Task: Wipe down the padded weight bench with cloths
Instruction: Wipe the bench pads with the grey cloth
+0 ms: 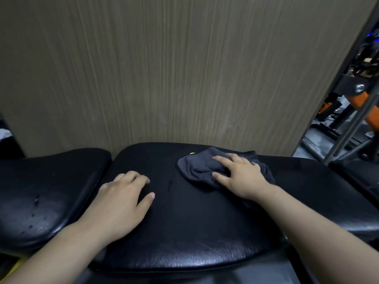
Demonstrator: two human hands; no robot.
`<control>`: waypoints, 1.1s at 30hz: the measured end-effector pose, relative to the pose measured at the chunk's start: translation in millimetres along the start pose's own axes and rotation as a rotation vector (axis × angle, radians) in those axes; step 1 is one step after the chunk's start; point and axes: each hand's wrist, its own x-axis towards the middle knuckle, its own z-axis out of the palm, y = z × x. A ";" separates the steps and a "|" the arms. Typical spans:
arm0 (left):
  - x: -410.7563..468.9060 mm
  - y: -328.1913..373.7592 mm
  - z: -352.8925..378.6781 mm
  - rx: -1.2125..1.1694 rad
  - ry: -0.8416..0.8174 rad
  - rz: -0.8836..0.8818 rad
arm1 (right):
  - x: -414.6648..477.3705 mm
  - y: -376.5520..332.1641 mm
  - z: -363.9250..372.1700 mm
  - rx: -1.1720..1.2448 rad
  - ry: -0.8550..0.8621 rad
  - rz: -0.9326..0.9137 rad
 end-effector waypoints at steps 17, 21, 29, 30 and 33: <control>-0.9 -15.1 -4.0 -0.018 -0.014 -0.042 | -100.5 -66.0 -0.8 -0.007 -0.124 -0.347; -3.8 -19.9 -5.6 -0.014 -0.017 -0.038 | -123.4 -86.2 -4.6 -0.051 -0.210 -0.352; -14.9 -41.7 -8.1 0.105 -0.133 -0.139 | -76.4 -94.3 5.0 -0.036 -0.098 -0.252; -17.2 -46.2 -8.0 0.120 -0.160 -0.164 | -63.4 -93.1 7.4 -0.040 -0.078 -0.229; -24.1 -58.1 -10.2 0.116 -0.202 -0.224 | -15.1 -84.0 13.9 -0.012 -0.036 -0.152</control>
